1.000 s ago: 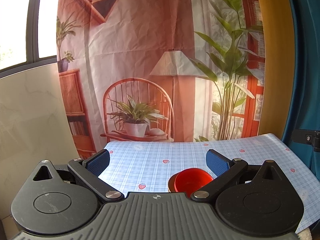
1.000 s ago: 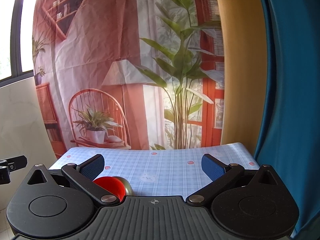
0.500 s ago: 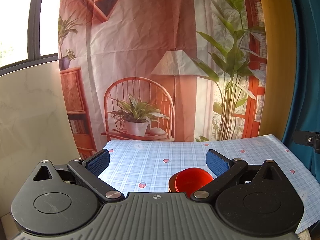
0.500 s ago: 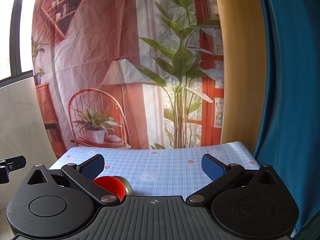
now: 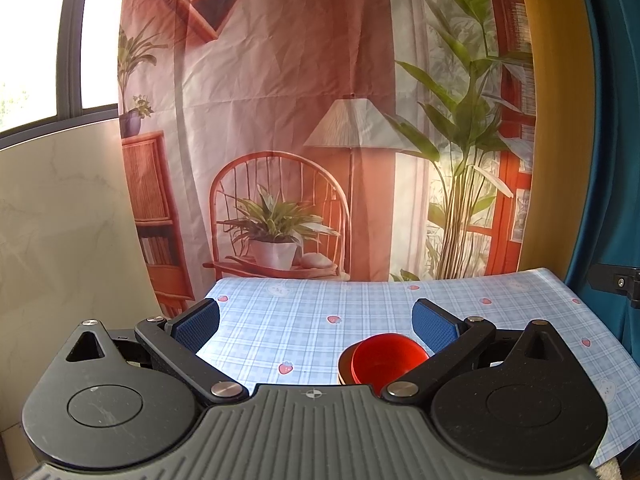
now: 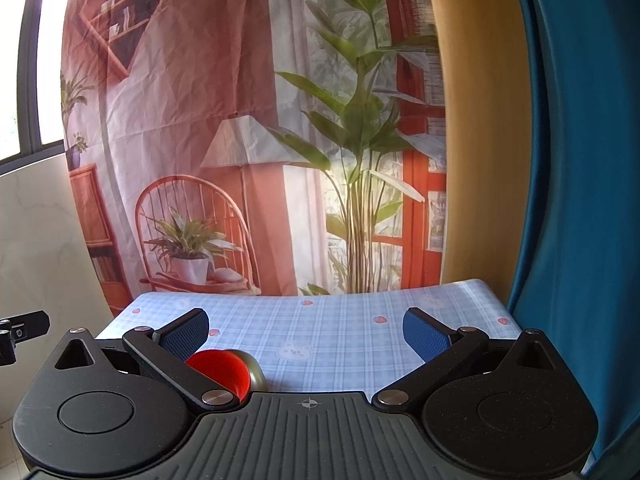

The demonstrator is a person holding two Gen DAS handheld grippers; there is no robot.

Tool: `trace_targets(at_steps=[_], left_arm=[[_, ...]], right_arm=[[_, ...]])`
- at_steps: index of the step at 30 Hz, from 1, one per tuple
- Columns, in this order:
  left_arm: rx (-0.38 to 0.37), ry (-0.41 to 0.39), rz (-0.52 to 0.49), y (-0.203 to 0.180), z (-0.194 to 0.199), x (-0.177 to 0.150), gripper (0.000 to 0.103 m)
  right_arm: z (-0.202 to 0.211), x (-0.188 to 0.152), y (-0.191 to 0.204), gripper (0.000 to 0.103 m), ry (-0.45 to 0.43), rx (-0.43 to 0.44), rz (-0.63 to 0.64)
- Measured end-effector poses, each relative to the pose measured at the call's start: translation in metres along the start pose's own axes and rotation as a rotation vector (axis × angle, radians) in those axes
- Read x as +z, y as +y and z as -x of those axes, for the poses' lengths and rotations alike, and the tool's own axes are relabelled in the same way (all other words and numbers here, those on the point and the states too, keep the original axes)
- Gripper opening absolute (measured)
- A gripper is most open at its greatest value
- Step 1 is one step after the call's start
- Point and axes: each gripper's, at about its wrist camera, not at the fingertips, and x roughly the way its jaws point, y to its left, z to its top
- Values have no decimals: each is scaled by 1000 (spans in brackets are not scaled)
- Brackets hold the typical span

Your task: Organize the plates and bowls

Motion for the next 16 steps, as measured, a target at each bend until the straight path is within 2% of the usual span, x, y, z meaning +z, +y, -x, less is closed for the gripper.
trace_targets(at_steps=[16], left_arm=[[-5, 0, -5, -1, 0, -2, 103]], right_arm=[[-4, -8, -6, 103, 8, -3, -10]])
